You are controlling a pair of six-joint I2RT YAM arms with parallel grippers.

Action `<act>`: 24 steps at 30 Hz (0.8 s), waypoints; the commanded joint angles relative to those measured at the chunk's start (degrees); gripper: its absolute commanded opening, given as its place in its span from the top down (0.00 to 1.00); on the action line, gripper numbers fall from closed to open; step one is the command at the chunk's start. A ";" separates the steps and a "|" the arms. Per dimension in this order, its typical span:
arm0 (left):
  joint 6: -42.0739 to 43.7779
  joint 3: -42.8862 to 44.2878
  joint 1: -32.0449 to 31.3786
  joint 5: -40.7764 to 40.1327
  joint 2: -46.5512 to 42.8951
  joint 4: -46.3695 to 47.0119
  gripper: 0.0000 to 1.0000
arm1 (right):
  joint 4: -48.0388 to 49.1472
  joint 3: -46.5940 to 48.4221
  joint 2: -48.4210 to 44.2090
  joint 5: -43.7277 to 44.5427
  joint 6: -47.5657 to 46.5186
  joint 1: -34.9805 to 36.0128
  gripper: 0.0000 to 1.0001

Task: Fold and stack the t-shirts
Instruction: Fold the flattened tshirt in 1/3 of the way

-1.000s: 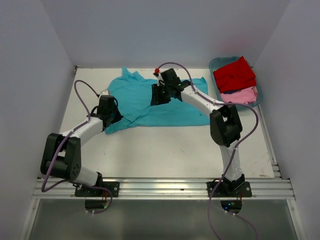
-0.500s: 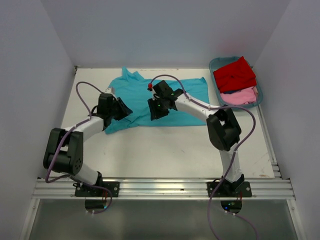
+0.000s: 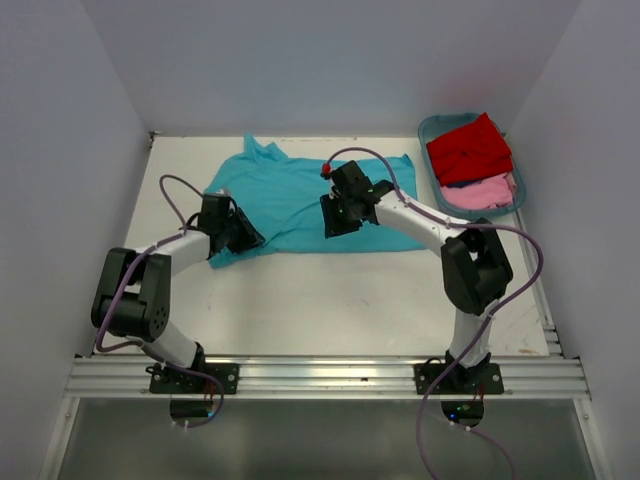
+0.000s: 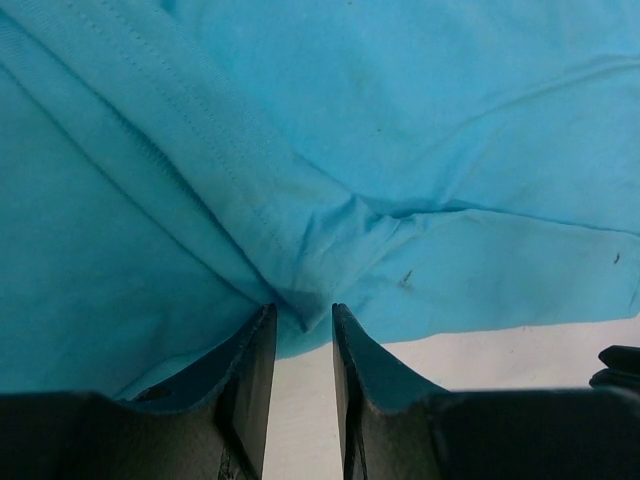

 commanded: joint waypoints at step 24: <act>-0.36 4.82 0.38 -3.22 3.33 1.47 0.69 | 2.35 -3.45 -3.42 -0.10 0.04 -3.18 0.67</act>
